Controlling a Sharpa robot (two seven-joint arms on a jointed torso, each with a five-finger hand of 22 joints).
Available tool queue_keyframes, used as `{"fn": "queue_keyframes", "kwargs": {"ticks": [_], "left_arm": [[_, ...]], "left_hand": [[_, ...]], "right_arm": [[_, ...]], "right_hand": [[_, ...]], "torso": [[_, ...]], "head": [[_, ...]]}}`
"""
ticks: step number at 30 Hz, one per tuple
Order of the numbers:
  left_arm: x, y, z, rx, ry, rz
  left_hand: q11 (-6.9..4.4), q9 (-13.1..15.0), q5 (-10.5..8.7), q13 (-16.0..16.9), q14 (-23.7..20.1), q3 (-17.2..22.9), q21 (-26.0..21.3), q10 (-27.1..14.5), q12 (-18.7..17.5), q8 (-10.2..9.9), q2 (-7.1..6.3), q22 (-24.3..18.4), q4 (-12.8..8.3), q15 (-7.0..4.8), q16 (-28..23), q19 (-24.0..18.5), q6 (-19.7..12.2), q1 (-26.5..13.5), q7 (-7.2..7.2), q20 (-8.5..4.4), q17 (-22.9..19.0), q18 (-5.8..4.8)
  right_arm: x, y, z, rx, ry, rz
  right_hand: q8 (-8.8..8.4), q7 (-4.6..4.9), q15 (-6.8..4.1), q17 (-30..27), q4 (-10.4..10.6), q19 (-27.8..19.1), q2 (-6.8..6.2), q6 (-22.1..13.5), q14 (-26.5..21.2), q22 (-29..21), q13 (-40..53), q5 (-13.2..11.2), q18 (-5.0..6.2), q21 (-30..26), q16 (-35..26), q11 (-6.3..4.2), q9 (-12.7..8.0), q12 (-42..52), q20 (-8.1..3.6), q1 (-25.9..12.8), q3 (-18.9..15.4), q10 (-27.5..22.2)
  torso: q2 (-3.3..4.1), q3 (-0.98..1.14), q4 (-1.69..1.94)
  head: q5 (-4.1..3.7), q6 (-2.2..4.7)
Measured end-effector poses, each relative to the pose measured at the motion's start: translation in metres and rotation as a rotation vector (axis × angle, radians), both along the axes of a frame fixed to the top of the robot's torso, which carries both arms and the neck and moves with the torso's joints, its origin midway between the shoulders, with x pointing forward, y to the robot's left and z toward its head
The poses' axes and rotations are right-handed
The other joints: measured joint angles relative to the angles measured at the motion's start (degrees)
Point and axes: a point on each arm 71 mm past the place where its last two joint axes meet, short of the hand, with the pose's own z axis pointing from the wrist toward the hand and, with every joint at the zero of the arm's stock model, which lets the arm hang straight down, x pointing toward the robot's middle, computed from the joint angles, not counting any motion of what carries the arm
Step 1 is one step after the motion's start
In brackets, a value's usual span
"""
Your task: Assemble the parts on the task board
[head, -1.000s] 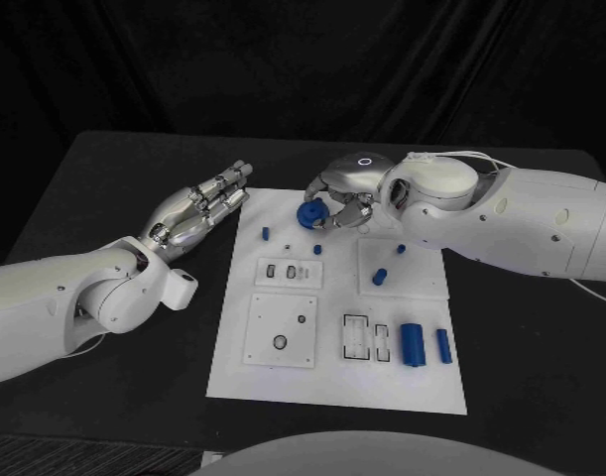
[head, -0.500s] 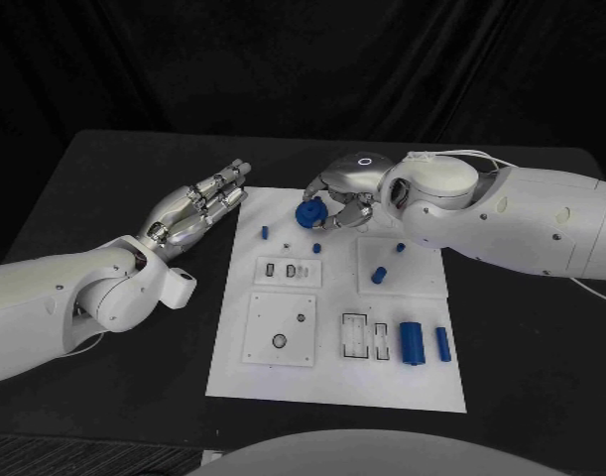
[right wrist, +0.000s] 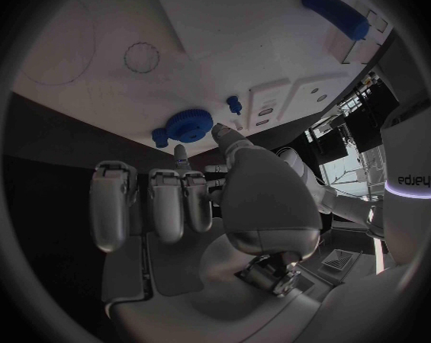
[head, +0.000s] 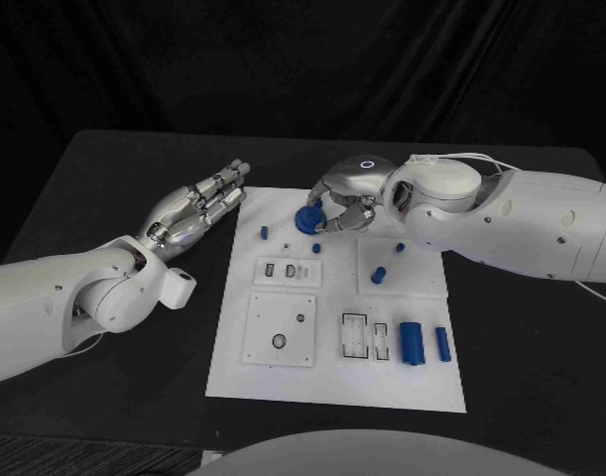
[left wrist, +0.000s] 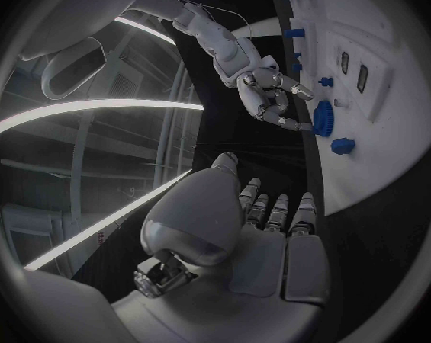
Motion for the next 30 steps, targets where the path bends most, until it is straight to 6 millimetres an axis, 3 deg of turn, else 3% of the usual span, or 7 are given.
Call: {"fn": "queue_keyframes", "kwargs": {"ticks": [14, 20, 25, 30], "left_arm": [[0.0, 0.002, 0.0, 0.001, 0.0, 0.004], [-0.001, 0.007, 0.0, 0.004, 0.001, 0.011], [-0.002, 0.008, 0.001, 0.004, 0.001, 0.013], [-0.002, 0.008, 0.001, 0.004, 0.001, 0.013]], "left_hand": [[0.0, 0.0, 0.22, 0.0, -0.2, 0.2, 0.0, 0.0, 0.0, 0.0, 0.0, 0.0, -0.2, 0.21, 0.0, 0.0, 0.0, 0.0, 0.01, 0.0, 0.0, 0.0], [0.0, 0.0, 0.22, 0.0, 0.0, 0.4, 0.0, 0.0, 0.0, 0.0, 0.0, 0.0, -0.1, 0.42, 0.0, 0.0, 0.0, 0.0, 0.0, 0.0, 0.0, 0.0], [-0.01, 0.0, 0.21, 0.0, 0.0, 0.6, 0.0, 0.0, 0.0, 0.0, 0.0, 0.0, -0.2, 0.42, 0.0, 0.2, 0.2, 0.0, 0.22, 0.21, 0.0, 0.0], [-0.01, 0.0, 0.21, 0.0, 0.0, 0.7, 0.0, 0.0, 0.0, 0.0, -0.17, 0.0, -0.4, 0.42, 0.0, 0.1, 0.2, 0.2, 0.22, 0.37, 0.0, 0.0]], "right_arm": [[-0.001, -0.016, 0.001, 0.017, -0.007, -0.018], [-0.009, -0.045, 0.017, 0.056, -0.05, -0.038], [-0.02, -0.08, 0.042, 0.097, -0.109, -0.072], [-0.03, -0.113, 0.05, 0.119, -0.135, -0.12]], "right_hand": [[0.0, 0.0, 0.0, 0.0, -0.2, 0.0, 0.41, 0.0, 0.0, 0.0, 0.0, 0.0, 0.0, -0.6, -0.2, 0.0, -0.5, 0.0, 0.0, 0.0, -0.2, 0.0], [0.0, 0.0, 0.0, 0.0, -0.6, 0.0, 1.05, 1.2, 0.0, 0.0, 0.0, 0.3, 0.0, -0.6, -0.2, 0.0, -1.0, 0.0, 0.0, 0.6, -0.5, 0.0], [0.0, -0.25, 0.0, 0.0, -1.5, 0.0, 0.74, 1.5, 0.0, 0.0, 0.0, -0.1, 0.01, -0.6, -0.2, 0.0, -1.5, 0.0, 0.0, 1.9, -0.3, 0.0], [0.0, -0.3, 0.0, 0.0, -2.0, 0.0, 0.72, 1.5, 0.0, 0.0, 0.0, -1.0, 0.0, -0.3, -0.2, 0.0, -1.9, 0.0, 0.0, 2.7, -0.4, 0.0]], "torso": [[0.0, -0.01, 0.04], [-0.01, -0.01, 0.05], [-0.04, -0.01, 0.04], [-0.06, -0.03, -0.13]], "head": [[0.12, 0.12], [0.2, 0.42], [0.24, 0.42], [0.46, 0.26]]}}
